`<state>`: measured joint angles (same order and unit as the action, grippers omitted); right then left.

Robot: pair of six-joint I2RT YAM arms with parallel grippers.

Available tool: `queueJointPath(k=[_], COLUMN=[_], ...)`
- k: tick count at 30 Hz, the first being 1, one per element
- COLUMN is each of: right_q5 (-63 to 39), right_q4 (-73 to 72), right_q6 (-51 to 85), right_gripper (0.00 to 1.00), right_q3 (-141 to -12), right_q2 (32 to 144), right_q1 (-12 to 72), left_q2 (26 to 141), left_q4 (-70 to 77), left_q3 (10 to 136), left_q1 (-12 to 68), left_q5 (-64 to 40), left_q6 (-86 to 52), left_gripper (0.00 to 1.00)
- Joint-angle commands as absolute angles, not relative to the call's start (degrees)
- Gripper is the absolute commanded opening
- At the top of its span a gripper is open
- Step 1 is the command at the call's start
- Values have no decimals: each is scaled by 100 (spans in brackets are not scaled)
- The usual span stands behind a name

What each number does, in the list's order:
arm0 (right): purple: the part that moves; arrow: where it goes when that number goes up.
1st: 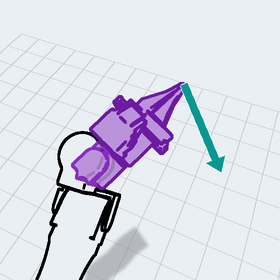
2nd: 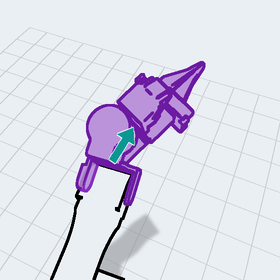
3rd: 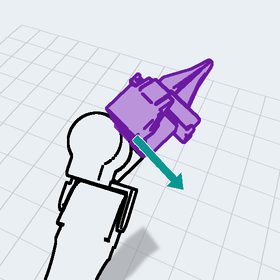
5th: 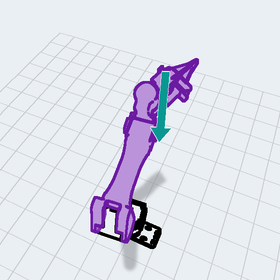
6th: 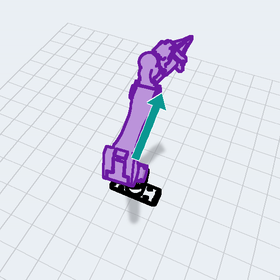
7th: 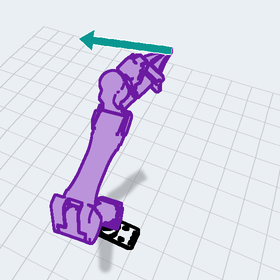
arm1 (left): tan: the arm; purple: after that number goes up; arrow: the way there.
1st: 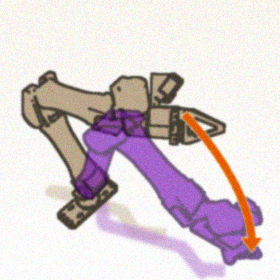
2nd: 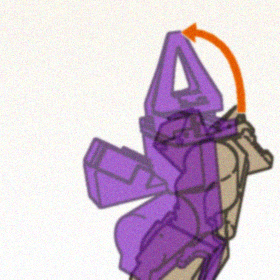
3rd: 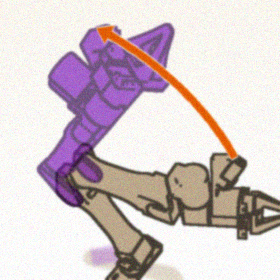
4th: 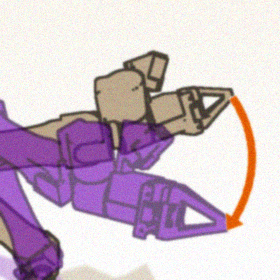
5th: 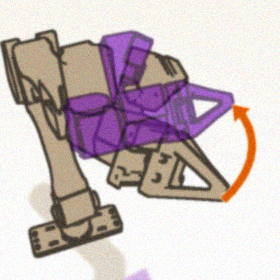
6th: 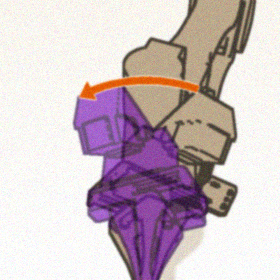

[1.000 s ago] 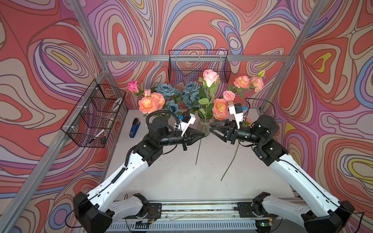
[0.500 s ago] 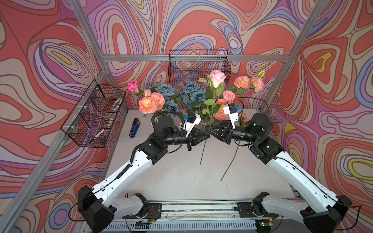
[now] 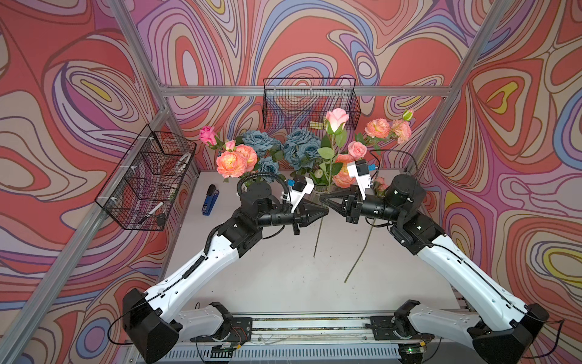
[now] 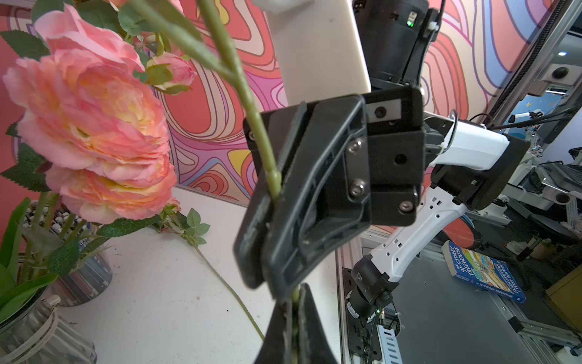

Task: Pick out pink flowers from the vase
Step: Place the flower at the center of the board.

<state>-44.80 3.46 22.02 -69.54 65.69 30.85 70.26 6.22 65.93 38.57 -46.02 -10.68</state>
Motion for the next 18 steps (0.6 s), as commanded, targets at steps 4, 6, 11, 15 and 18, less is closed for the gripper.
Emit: queueJointPath(k=[4,6,11,15,18], right_q5=[-4351,-4282,-3802,-3414,-2966], right_q4=[841,967,1360,1718,1969], right_q6=[1914,1819,1470,1224,1020], right_gripper=[0,0,0,0,0], right_q3=[-7215,-7220,-7248,-7315,-7356], right_q2=[6570,6549,6426,6342,6260], right_q1=[3155,3155,3155,3155,3155], left_q2=[6988,6969,6783,6570,6378], left_q4=[859,861,637,407,421], left_q3=[6616,6582,6461,6339,6098], left_q1=[3885,3885,3885,3885,3885], left_q5=[-4324,-4287,-3891,-3609,-3117], left_q6=[-1000,-1012,-877,-723,-697], left_gripper=[39,50,84,97,100])
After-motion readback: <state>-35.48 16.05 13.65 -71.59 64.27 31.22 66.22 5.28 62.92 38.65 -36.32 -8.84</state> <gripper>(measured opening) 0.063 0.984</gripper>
